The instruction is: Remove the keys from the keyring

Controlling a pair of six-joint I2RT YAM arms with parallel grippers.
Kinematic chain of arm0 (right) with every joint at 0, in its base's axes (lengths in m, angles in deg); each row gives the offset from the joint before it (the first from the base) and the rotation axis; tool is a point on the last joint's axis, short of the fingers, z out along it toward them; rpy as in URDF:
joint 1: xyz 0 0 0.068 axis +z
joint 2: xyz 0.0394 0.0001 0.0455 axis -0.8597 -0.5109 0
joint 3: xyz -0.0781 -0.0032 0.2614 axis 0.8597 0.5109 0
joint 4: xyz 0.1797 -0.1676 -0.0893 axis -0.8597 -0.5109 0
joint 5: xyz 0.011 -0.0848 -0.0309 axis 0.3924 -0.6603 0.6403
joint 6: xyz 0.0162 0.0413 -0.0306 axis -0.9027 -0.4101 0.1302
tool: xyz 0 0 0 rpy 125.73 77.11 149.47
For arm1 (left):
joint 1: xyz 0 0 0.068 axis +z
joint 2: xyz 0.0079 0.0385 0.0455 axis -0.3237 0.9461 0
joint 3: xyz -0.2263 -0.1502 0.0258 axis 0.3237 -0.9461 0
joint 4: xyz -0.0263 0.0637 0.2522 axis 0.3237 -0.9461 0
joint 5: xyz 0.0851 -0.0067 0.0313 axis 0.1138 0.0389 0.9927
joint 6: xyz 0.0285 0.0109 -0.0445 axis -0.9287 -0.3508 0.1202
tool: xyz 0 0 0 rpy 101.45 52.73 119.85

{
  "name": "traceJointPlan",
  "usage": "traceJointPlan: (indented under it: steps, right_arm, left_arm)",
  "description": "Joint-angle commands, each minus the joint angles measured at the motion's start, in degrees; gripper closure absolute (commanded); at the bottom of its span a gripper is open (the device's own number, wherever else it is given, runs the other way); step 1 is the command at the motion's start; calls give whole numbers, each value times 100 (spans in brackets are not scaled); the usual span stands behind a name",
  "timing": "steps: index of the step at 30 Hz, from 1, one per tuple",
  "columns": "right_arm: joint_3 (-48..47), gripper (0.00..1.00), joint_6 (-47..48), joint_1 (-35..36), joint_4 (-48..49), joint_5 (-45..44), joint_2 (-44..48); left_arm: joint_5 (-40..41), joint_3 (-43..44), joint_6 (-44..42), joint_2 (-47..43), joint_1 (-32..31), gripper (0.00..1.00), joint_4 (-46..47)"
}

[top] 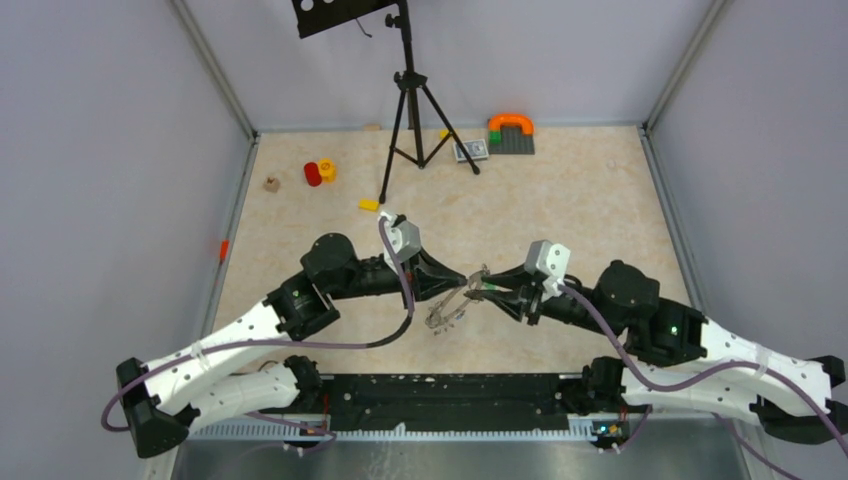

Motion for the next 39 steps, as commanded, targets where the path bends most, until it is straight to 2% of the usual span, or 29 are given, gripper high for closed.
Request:
traceJointPlan:
  steps: [1,6,19,29,34,39]
  right_arm:
    - [322,74,-390,2,1380,-239,46]
    - [450,73,-494,1,1707,-115,20]
    - [505,72,-540,2,1282,-86,-50]
    - [601,71,-369,1,1343,126,-194]
    - [563,74,-325,4,1327,188,-197]
    - [510,72,-319,1,917,-405,-100]
  left_arm:
    - [-99,-99,106,-217,3,100,683]
    - [-147,-146,116,-275,2,100,755]
    - [-159,-178,81,-353,4,100,785]
    - [-372,-154,56,-338,2,100,791]
    - [-350,-165,54,-344,3,100,730]
    - [91,-264,170,-442,8,100,581]
